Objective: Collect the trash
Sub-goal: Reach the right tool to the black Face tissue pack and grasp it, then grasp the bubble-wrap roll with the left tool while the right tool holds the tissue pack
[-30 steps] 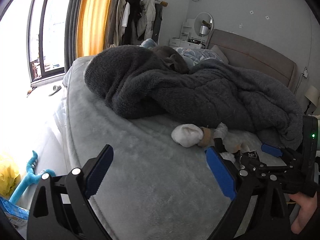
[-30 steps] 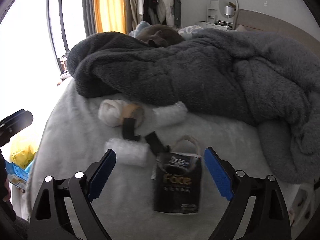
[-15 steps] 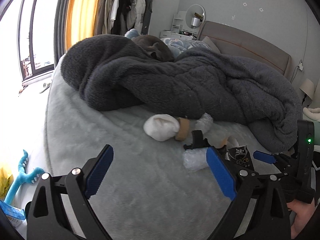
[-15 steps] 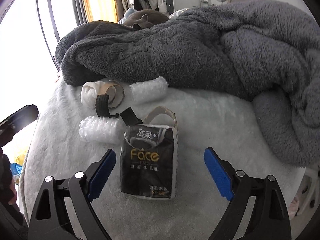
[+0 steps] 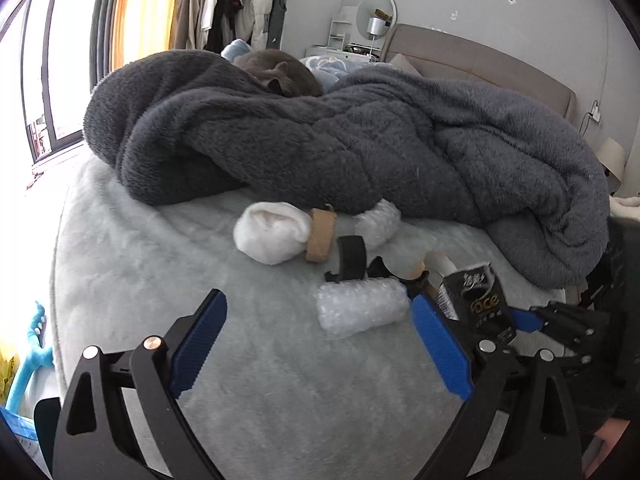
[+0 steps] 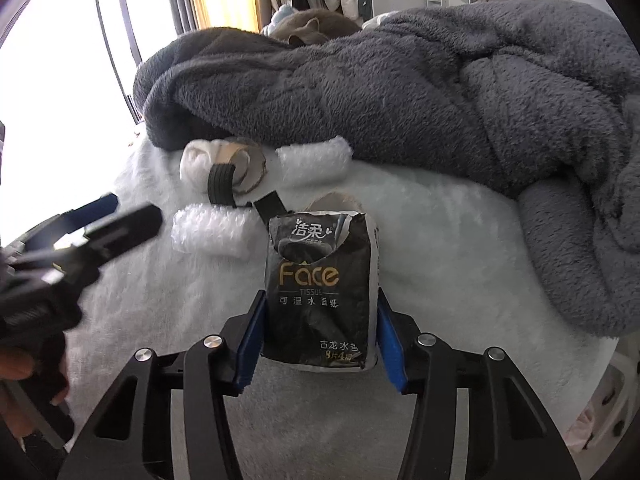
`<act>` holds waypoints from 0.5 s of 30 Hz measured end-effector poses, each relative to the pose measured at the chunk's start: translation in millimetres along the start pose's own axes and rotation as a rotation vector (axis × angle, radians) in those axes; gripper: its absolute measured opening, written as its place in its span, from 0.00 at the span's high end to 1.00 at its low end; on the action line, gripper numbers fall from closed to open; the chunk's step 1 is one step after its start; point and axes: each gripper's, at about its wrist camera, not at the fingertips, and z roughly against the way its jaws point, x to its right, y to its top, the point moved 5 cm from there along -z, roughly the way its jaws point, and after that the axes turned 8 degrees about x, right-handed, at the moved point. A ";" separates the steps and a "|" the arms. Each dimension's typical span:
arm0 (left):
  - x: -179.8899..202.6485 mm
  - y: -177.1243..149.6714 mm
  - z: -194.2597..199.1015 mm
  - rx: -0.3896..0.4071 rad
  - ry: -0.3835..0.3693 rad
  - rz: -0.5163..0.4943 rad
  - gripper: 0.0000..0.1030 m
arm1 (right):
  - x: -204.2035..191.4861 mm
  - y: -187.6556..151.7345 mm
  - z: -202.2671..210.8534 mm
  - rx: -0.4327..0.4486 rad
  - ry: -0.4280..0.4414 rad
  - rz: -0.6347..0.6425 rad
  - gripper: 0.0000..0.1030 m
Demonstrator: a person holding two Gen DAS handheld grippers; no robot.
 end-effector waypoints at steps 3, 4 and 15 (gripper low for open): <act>4.9 -3.2 -6.6 -0.013 -0.001 -0.008 0.07 | 6.6 3.1 8.2 0.030 0.038 -0.014 0.50; 6.2 -4.2 -9.0 -0.019 -0.001 -0.011 0.07 | 9.1 4.6 11.1 0.042 0.046 -0.015 0.50; 21.4 -14.0 -31.1 -0.097 -0.040 -0.026 0.13 | 35.6 17.6 43.2 0.167 0.157 -0.087 0.50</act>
